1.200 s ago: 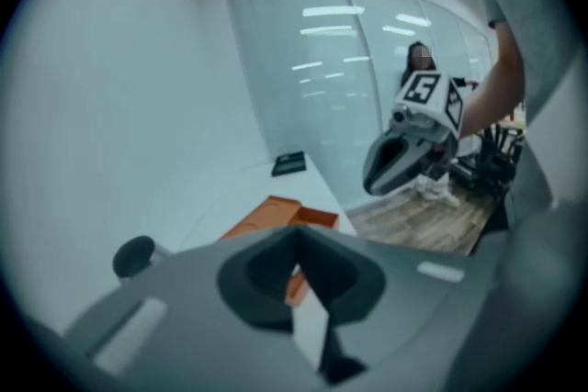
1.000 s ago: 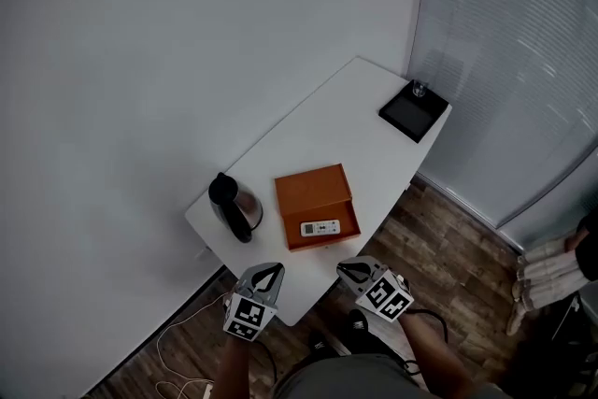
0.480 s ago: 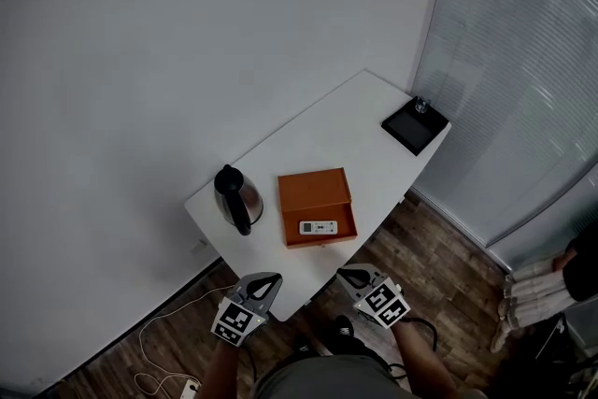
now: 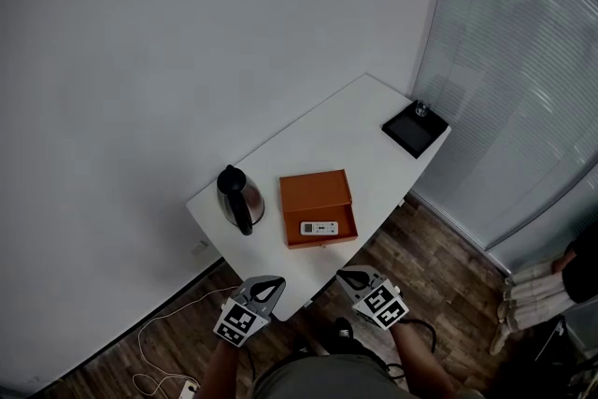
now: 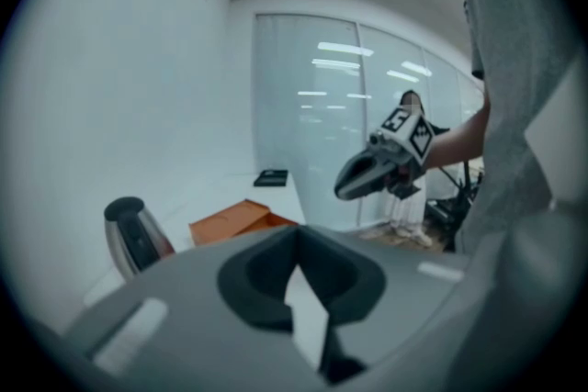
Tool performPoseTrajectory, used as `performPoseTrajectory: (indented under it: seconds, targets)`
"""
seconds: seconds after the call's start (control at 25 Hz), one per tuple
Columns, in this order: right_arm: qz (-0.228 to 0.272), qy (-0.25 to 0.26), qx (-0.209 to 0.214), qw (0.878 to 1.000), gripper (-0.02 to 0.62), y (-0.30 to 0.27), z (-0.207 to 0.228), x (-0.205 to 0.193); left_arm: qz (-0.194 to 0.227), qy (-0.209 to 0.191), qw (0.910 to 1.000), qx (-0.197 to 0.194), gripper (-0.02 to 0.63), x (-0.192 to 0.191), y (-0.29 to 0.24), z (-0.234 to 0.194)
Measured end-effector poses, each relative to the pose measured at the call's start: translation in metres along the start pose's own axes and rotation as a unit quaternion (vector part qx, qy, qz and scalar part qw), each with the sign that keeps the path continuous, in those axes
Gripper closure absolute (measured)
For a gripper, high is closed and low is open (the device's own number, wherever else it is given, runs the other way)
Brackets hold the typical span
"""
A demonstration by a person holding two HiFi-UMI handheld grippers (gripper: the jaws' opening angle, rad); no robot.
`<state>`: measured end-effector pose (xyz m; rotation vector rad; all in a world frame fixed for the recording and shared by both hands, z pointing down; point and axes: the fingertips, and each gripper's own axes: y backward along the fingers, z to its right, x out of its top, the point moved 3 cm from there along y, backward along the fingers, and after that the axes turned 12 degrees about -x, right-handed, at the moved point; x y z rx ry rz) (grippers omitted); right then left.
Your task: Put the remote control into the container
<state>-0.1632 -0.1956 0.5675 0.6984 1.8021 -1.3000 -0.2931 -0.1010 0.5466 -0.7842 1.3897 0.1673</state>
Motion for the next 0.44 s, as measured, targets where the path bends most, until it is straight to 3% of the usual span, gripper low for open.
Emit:
performPoseTrajectory:
  seconds: [0.44]
  targets:
    - [0.000, -0.002, 0.003, 1.000, 0.580, 0.0043, -0.0044, -0.0017, -0.003, 0.006, 1.0000, -0.005, 0.607, -0.0049, 0.0009, 0.0047]
